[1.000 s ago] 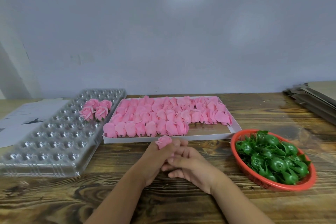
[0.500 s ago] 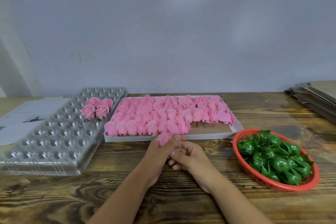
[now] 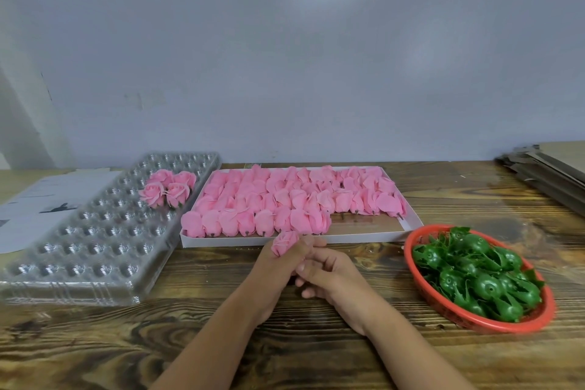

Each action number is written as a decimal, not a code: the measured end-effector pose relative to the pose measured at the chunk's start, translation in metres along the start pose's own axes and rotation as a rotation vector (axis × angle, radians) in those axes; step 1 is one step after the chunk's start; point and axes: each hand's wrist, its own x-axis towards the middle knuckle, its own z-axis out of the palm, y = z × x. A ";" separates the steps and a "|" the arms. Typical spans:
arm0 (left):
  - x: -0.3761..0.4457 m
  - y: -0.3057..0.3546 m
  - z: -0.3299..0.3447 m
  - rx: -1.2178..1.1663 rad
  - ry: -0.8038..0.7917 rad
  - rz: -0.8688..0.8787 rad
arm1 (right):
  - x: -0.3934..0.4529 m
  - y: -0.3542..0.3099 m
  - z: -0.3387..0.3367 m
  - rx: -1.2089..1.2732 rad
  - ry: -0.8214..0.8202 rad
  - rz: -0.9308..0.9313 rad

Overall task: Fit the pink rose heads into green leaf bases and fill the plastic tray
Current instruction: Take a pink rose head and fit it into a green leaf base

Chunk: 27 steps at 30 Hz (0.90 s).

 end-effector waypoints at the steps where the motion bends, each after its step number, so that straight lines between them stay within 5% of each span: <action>1: 0.000 0.000 0.000 0.012 -0.005 0.005 | 0.000 -0.001 -0.001 0.005 -0.009 0.006; 13: -0.002 0.002 -0.002 0.005 -0.082 -0.022 | -0.003 -0.005 -0.003 0.081 -0.170 0.075; 27: 0.000 -0.001 -0.002 0.072 -0.008 -0.012 | 0.000 -0.001 -0.004 0.078 -0.134 0.062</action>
